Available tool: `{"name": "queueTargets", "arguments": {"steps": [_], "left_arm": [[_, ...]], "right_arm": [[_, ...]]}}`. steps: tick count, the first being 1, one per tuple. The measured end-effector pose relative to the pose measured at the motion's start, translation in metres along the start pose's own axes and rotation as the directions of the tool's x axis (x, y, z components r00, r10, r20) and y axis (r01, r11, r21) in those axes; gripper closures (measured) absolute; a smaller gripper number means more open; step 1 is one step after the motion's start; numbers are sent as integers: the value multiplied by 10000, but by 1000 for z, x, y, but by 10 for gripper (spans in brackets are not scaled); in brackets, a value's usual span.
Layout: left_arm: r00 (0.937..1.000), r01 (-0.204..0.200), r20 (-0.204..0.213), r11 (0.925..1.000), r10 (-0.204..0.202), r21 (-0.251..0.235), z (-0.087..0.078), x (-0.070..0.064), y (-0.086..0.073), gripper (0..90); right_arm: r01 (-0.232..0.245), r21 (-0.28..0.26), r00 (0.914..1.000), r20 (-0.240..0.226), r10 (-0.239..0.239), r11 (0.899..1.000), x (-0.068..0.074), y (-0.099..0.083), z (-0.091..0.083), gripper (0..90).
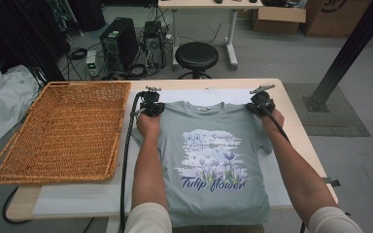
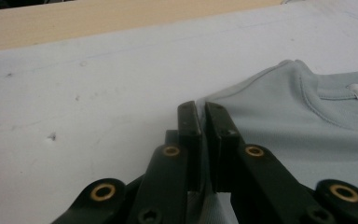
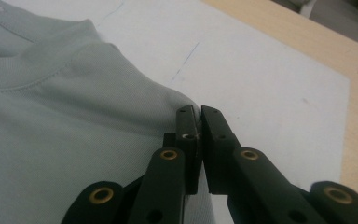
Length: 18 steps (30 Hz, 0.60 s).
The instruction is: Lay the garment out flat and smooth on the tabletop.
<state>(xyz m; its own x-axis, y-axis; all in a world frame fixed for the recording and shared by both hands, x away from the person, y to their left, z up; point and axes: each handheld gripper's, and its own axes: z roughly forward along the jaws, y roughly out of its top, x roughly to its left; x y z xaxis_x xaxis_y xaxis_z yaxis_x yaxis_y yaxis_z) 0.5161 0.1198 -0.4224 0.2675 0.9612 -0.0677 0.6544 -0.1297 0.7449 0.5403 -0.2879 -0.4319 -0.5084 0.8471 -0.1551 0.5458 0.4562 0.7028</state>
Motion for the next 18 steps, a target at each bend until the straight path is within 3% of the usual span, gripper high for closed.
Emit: {"name": "queueTargets", "arguments": {"steps": [3, 5, 13, 15, 18], "left_arm": [[9999, 93, -127, 10000, -94, -11, 2, 2, 0, 858], [9997, 188, -167, 9998, -188, -47, 1, 4, 1, 858], [9993, -94, -366, 9999, 91, -73, 7, 4, -1, 857], [9987, -65, -511, 9996, 51, -274, 7, 5, 0, 857], [9992, 134, -363, 9996, -143, -246, 10, 5, -2, 855]], "right_arm": [[122, 29, 9998, 148, -122, 9999, -2, 5, 1, 866], [-62, -12, 9999, 141, 62, 10000, -4, 7, 2, 865], [-119, -65, 9989, 443, 121, 9999, -1, 11, 8, 865], [-16, -177, 9972, 748, 30, 9998, 1, 13, 10, 865], [-92, -205, 9972, 739, 107, 9997, 1, 14, 12, 863]]}}
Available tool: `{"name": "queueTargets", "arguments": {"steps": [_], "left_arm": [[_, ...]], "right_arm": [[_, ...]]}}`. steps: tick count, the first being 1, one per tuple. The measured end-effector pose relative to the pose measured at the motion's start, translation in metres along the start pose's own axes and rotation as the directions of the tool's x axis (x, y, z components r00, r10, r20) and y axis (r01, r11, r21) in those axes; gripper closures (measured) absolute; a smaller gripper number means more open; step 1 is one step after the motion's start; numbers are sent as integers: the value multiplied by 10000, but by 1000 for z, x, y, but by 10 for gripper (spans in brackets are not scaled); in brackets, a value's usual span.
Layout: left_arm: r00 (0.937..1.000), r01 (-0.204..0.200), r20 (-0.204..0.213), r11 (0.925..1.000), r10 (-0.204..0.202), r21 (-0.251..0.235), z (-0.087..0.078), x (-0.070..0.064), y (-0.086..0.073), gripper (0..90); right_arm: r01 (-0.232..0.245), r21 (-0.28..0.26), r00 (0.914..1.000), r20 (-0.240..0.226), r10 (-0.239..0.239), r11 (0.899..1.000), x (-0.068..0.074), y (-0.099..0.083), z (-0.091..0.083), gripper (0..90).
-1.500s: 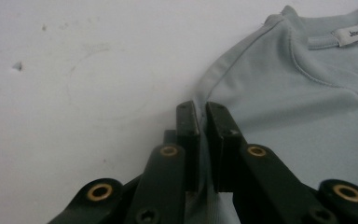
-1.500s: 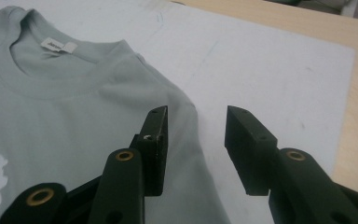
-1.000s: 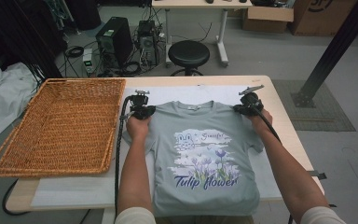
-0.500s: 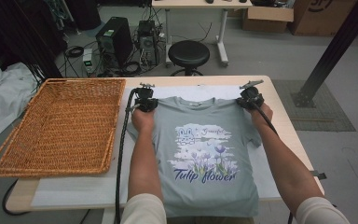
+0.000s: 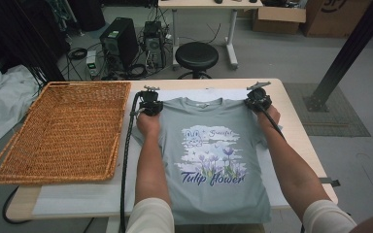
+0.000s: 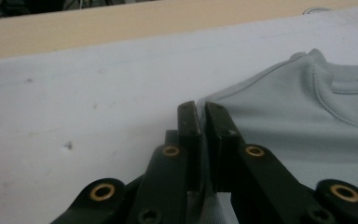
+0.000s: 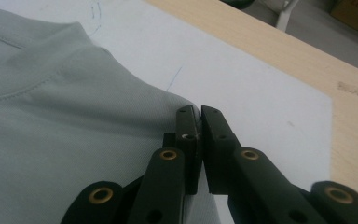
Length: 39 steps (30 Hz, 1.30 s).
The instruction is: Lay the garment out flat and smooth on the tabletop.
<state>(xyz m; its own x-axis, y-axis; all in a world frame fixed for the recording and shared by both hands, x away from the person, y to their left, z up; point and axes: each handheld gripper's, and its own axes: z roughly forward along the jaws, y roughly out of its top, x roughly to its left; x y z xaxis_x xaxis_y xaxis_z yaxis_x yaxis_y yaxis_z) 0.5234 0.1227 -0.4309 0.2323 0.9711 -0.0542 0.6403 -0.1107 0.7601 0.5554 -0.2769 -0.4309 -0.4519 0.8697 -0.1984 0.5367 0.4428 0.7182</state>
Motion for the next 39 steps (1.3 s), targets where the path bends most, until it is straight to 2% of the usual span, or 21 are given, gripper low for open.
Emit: {"name": "queueTargets", "arguments": {"steps": [2, 3, 4, 5, 6, 7, 9, 12, 14, 16, 18, 19, 21, 22, 24, 25, 27, 28, 32, 37, 39], "left_arm": [[10000, 58, -45, 9992, -57, 383, 5, -2, -4, 809], [9993, 375, -81, 9981, -372, 498, 6, -1, -5, 687], [9972, 741, -92, 9956, -737, 566, 6, 1, -6, 606], [9951, 983, -96, 9941, -979, 452, 5, 2, -5, 526], [9950, 997, -123, 9948, -995, 211, 1, 3, -4, 518], [9946, 1027, -139, 9947, -1026, 55, -2, 4, -2, 489], [9933, 1147, -85, 9926, -1151, -405, -13, 7, 3, 457], [9914, 1306, 138, 9882, -1299, -800, -27, 8, 5, 422], [9900, 1388, 380, 9861, -1359, -913, -35, 8, 5, 405], [9890, 1381, 694, 9832, -1305, -1194, -44, 6, 4, 386], [9860, 1459, 1038, 9763, -1303, -1598, -53, 4, 1, 378], [9849, 1464, 1158, 9759, -1286, -1620, -58, 2, 1, 325], [9833, 1390, 1440, 9695, -1110, -2019, -71, -2, -3, 278], [9814, 1426, 1583, 9653, -1090, -2190, -77, -3, -5, 259], [9778, 1563, 1758, 9554, -1138, -2506, -88, -6, -10, 218], [9770, 1568, 1816, 9539, -1119, -2557, -91, -6, -12, 179], [9726, 1568, 2110, 9459, -978, -2840, -101, -10, -16, 163], [9744, 1421, 2103, 9429, -797, -3011, -107, -13, -18, 162], [9722, 1011, 2325, 9427, -259, -3179, -124, -21, -21, 167], [9765, 522, 2132, 9252, 315, -3759, -141, -28, -26, 168], [9753, 607, 2190, 9200, 278, -3872, -144, -29, -30, 168]], "right_arm": [[-67, 167, 9998, -194, 70, 9998, 3, -2, 4, 810], [9, 344, 9999, -169, -3, 9994, 5, -4, 7, 703], [-146, 228, 9999, -2, 146, 9996, 5, -5, 6, 631], [-565, -10, 9984, -11, 565, 9984, 3, -5, 3, 585], [-925, -355, 9957, 1, 926, 9951, -1, -5, -1, 569], [-1127, -715, 9935, 71, 1135, 9911, -4, -4, -6, 536], [-1469, -1261, 9889, 45, 1486, 9811, -13, -4, -18, 534], [-1778, -1368, 9840, -149, 1774, 9745, -20, -9, -30, 502], [-1906, -1395, 9815, -458, 1859, 9717, -23, -14, -38, 493], [-1997, -1475, 9791, -680, 1915, 9687, -24, -22, -48, 454], [-2099, -1590, 9762, -886, 1978, 9647, -25, -29, -58, 422], [-2179, -1720, 9737, -1055, 2019, 9607, -26, -33, -64, 398], [-2302, -1941, 9683, -1432, 2046, 9536, -28, -43, -79, 362], [-2240, -2003, 9682, -1573, 1944, 9538, -28, -46, -86, 337], [-2138, -2158, 9678, -1798, 1764, 9527, -25, -53, -97, 243], [-2085, -2248, 9704, -1684, 1728, 9518, -22, -57, -103, 165], [-2140, -2229, 9664, -1903, 1728, 9511, -18, -60, -110, 153], [-2141, -2244, 9656, -1954, 1713, 9507, -15, -62, -113, 142], [-1991, -2353, 9665, -2079, 1509, 9513, -3, -70, -127, 144], [-2192, -2728, 9602, -2306, 1575, 9368, 3, -82, -146, 141], [-2276, -2775, 9582, -2344, 1640, 9334, 3, -85, -150, 141]]}}
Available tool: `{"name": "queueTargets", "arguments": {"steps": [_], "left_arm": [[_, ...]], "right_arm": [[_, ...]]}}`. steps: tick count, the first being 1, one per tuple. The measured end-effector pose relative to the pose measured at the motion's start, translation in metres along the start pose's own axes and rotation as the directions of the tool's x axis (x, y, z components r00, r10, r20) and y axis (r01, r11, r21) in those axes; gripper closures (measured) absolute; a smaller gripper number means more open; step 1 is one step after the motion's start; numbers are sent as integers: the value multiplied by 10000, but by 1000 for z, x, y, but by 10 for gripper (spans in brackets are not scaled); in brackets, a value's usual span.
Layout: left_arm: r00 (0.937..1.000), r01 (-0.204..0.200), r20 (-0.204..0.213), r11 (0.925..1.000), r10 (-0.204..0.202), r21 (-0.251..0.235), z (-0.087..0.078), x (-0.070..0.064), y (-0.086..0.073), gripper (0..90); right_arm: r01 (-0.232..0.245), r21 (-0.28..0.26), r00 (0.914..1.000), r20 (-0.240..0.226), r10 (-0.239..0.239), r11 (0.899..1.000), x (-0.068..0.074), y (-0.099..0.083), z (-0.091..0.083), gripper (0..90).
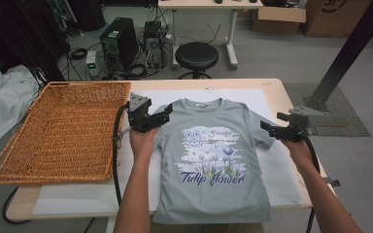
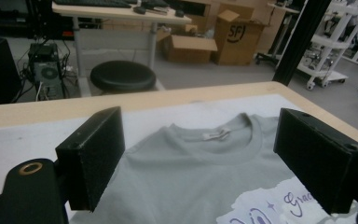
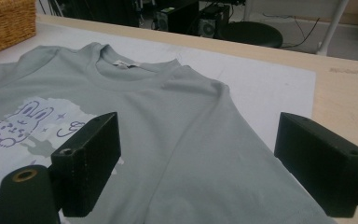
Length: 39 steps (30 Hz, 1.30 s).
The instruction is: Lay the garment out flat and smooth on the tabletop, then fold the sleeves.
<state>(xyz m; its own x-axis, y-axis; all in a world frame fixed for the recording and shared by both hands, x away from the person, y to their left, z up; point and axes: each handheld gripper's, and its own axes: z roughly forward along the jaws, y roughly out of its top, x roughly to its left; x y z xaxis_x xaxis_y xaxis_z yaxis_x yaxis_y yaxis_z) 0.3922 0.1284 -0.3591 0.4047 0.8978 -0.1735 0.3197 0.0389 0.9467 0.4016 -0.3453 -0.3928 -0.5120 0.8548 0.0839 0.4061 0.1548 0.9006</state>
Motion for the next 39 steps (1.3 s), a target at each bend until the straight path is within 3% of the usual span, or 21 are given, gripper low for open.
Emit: {"name": "queueTargets", "arguments": {"steps": [9, 12, 21, 39], "left_arm": [[9999, 11, -162, 9989, -4, 470, -9, -3, -12, 164], [9997, 228, -115, 9991, -224, 365, -14, -3, -13, 161], [9996, 232, -176, 9997, -230, 100, -19, -4, -14, 162], [9996, 239, -172, 9995, -236, 207, -21, -5, -18, 164]], "right_arm": [[-241, 117, 9996, -140, 242, 9996, 4, -10, -4, 140], [-352, 105, 9993, -75, 353, 9993, 3, -12, -6, 139], [-370, 118, 9993, 100, 369, 9992, 2, -15, -13, 140], [-362, -34, 9993, 83, 362, 9993, -1, -14, -16, 141]]}}
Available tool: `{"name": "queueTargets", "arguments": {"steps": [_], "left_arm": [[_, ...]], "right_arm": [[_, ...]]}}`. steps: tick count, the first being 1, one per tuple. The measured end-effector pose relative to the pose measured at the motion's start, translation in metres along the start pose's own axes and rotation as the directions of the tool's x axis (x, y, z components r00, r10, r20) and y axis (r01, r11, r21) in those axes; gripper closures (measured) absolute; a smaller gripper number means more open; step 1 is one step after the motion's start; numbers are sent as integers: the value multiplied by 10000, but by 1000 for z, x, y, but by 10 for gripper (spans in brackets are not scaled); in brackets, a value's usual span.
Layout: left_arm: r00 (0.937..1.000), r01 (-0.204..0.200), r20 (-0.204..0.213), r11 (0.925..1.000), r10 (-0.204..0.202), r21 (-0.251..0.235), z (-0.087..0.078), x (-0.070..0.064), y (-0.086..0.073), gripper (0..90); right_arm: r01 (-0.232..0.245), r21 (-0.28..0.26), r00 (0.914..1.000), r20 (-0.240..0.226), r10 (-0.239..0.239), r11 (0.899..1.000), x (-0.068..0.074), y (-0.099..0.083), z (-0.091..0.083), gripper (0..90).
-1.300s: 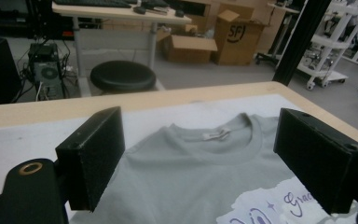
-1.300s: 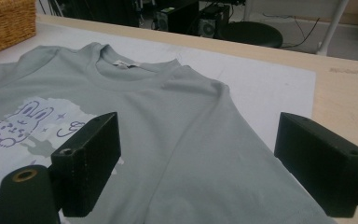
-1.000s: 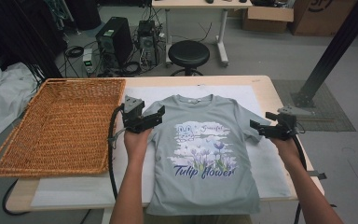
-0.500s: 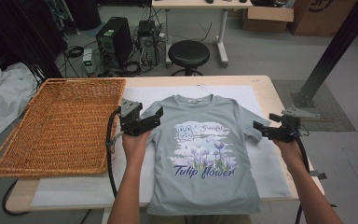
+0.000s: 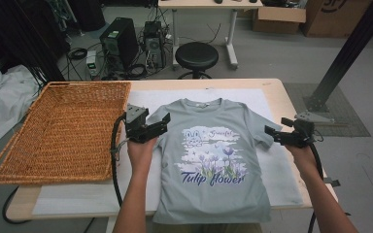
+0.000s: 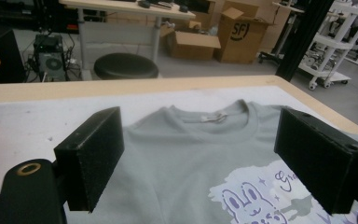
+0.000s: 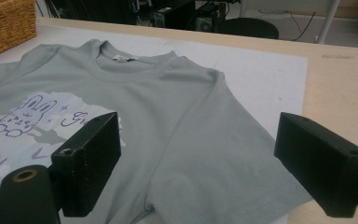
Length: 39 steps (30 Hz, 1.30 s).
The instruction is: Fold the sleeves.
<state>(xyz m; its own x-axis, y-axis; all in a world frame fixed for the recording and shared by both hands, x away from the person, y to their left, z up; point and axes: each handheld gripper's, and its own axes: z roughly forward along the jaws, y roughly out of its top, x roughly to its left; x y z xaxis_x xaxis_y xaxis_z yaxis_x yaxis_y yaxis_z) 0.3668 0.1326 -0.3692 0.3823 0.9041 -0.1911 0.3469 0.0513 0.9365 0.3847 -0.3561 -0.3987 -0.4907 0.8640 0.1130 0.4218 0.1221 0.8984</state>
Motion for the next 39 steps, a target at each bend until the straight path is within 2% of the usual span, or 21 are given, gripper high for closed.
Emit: {"name": "queueTargets", "arguments": {"steps": [4, 8, 11, 13, 16, 17, 20, 23, 24, 26, 28, 31, 32, 33, 34, 35, 36, 38, 39], "left_arm": [[9999, 143, 56, 9999, -143, -44, -1, 2, -1, 164], [10000, -7, -46, 10000, 7, -64, -3, 3, -1, 165], [9999, -103, -102, 9999, 102, -85, -5, 3, -1, 165], [9999, -100, -127, 9999, 99, -95, -6, 5, -1, 165], [9997, -193, -144, 9998, 193, -44, -8, 5, -2, 165], [9996, -249, -137, 9997, 249, -33, -8, 4, -3, 165], [9993, -359, -116, 9994, 359, -2, -7, 4, -4, 165], [9993, -362, -109, 9993, 361, -27, -6, 5, -4, 165], [9993, -364, -88, 9993, 364, -19, -6, 6, -4, 165], [9992, -384, -115, 9993, 384, 9, -5, 7, -4, 165], [9992, -384, -118, 9992, 385, 61, -4, 8, -5, 165], [9992, -391, -110, 9992, 392, 80, -4, 9, -5, 165], [9992, -391, -103, 9992, 392, 81, -5, 10, -5, 165], [9992, -388, -101, 9992, 388, 72, -5, 10, -5, 165], [9991, -405, -86, 9992, 406, 63, -5, 10, -6, 165], [9992, -376, -91, 9993, 377, 50, -5, 10, -6, 165], [9993, -365, -74, 9993, 366, 44, -5, 11, -6, 165], [9994, -350, -52, 9994, 351, 40, -5, 11, -6, 165], [9994, -340, -42, 9994, 340, 43, -5, 11, -7, 165]], "right_arm": [[-28, 75, 9999, 119, 27, 10000, -1, 1, 1, 148], [-268, 353, 9959, 869, 237, 9990, -3, 0, -1, 190], [-644, 335, 9892, 1343, 594, 9974, -10, 0, -5, 200], [-857, 533, 9827, 1693, 756, 9949, -14, 0, -6, 234], [-1260, 1064, 9698, 2224, 999, 9863, -18, -4, -4, 314], [-1361, 1288, 9689, 2244, 1048, 9823, -18, -7, -1, 349], [-1299, 1959, 9659, 2464, 794, 9720, -15, -16, 9, 396], [-1557, 2166, 9596, 2646, 956, 9638, -14, -24, 20, 418], [-1545, 2201, 9599, 2642, 936, 9631, -13, -25, 23, 431], [-1127, 2475, 9661, 2538, 479, 9623, -8, -26, 31, 471], [-835, 2808, 9681, 2502, 111, 9561, -4, -29, 38, 504], [-258, 2877, 9664, 2522, -497, 9574, 1, -31, 42, 637], [-7, 2949, 9647, 2518, -770, 9555, 3, -30, 43, 713], [440, 3064, 9576, 2583, -1275, 9509, 7, -30, 45, 779], [503, 3077, 9566, 2587, -1344, 9501, 9, -30, 46, 847], [455, 3103, 9568, 2597, -1307, 9496, 10, -30, 47, 868], [343, 3132, 9575, 2618, -1210, 9491, 10, -29, 48, 877], [-12, 3224, 9656, 2464, -827, 9466, 6, -26, 48, 885], [-76, 3256, 9635, 2553, -802, 9455, 3, -24, 48, 885]]}}
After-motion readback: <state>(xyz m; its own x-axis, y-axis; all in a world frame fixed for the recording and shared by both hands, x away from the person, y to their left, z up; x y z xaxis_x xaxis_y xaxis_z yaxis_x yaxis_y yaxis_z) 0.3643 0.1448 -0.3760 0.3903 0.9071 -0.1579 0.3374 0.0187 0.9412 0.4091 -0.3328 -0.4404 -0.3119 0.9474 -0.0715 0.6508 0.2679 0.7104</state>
